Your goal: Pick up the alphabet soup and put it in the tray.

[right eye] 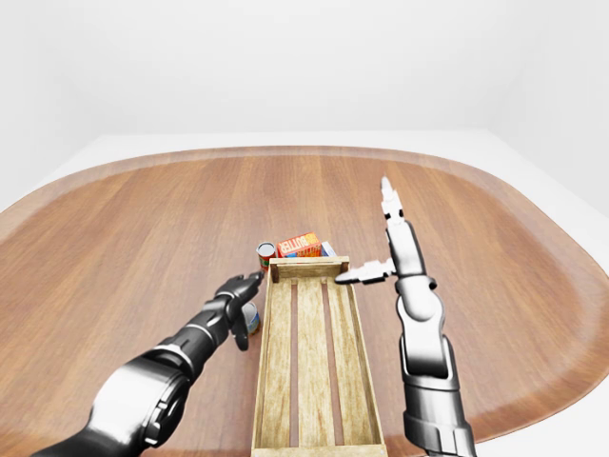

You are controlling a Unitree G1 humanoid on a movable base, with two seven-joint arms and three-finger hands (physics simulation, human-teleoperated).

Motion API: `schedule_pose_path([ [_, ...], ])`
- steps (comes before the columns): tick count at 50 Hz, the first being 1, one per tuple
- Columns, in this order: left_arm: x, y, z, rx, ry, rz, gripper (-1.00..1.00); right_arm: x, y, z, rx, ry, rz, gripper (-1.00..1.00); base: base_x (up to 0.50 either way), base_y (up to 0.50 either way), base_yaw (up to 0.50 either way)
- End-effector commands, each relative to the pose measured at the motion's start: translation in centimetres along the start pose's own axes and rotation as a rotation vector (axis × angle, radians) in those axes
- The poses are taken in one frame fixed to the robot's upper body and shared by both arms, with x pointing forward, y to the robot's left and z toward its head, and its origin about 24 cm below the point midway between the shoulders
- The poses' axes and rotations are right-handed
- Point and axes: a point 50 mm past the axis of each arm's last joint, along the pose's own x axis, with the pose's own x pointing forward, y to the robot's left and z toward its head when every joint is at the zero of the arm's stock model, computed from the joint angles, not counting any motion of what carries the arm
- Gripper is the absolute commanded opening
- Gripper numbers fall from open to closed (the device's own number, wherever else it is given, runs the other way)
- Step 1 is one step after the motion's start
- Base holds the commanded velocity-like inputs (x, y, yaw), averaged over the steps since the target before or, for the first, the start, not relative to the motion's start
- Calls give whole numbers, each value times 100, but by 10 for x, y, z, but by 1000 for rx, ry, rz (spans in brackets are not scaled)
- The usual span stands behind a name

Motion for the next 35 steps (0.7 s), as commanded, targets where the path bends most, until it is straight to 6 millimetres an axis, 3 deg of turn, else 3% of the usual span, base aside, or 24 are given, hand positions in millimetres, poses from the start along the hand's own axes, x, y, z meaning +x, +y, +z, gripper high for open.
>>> schedule_pose_path([
  [1, 0, -2, -2, -27, 1, -17, 100, 1, 2, 1, -4, -3, 2, 99, 0, 0, 0],
  [20, 0, 0, -2, -4, 1, -18, 100, -1, 3, 1, 1, -2, 1, 99, 0, 0, 0],
  [21, 0, -1, -2, -4, 1, -21, 69, -1, 2, 1, -1, -2, 1, 99, 0, 0, 0],
  [22, 0, -1, -2, -1, 0, -12, -41, -1, 2, 1, 1, -3, 1, 99, 0, 0, 0],
  [23, 0, -1, -2, -3, 0, -15, -95, -1, 2, 1, 0, -2, 0, 99, 0, 0, 0],
  [35, 0, -3, -4, 2, 7, -19, -100, 0, 2, -1, 1, 6, 1, 99, 0, 0, 0],
])
